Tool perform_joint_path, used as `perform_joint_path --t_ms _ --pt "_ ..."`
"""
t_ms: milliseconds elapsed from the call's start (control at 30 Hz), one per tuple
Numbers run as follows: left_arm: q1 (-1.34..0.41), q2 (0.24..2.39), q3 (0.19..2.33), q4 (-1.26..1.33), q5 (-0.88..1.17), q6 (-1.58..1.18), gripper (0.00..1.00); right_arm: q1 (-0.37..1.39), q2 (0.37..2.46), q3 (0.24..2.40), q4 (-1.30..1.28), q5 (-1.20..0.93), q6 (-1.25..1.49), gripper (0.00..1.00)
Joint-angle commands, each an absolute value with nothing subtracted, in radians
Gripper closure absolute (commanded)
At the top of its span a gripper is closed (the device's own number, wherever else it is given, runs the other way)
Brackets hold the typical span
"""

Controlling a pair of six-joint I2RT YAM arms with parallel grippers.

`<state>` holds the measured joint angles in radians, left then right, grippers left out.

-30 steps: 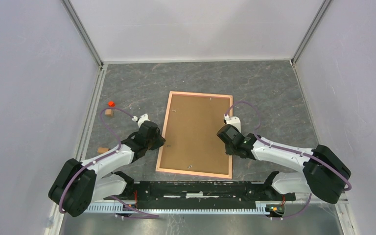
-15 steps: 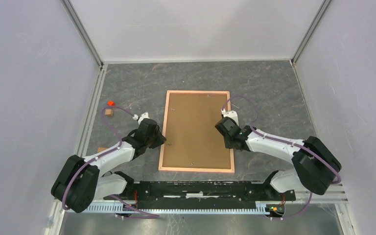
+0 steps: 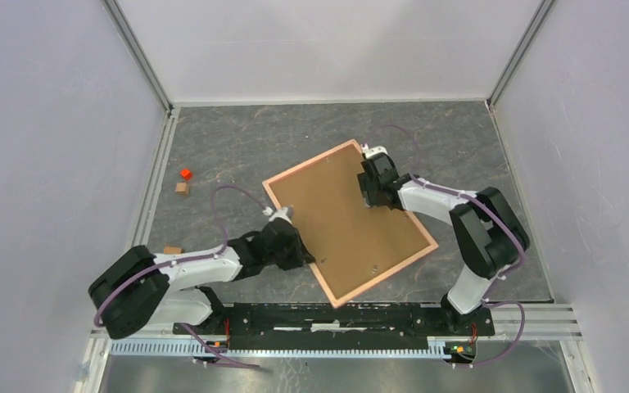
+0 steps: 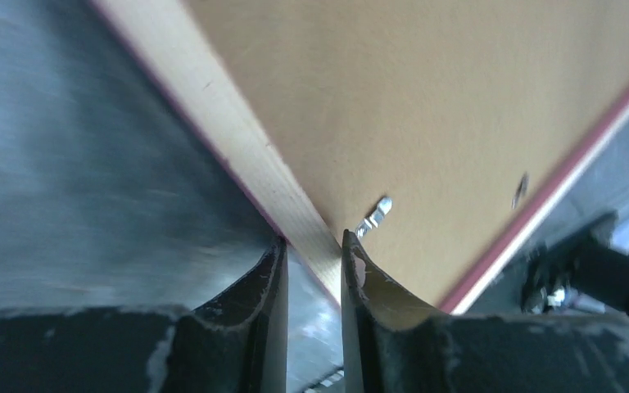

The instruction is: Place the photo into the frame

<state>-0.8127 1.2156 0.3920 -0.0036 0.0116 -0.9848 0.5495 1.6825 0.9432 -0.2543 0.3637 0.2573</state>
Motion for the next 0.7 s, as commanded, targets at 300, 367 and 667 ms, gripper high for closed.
perform_joint_path --t_ms 300,367,667 --pt "-1.066 1.272 0.545 0.088 0.104 -0.928 0.4 0.533 1.607 1.176 -0.364 0.263 0.129 0.02" --pt "-1.064 1.199 0.554 0.062 0.051 -0.852 0.23 0.514 1.508 1.1 -0.379 0.319 0.15 0.02" --pt "-0.761 1.226 0.81 -0.115 -0.098 -0.65 0.0 0.442 1.077 0.667 -0.374 0.373 0.33 0.02"
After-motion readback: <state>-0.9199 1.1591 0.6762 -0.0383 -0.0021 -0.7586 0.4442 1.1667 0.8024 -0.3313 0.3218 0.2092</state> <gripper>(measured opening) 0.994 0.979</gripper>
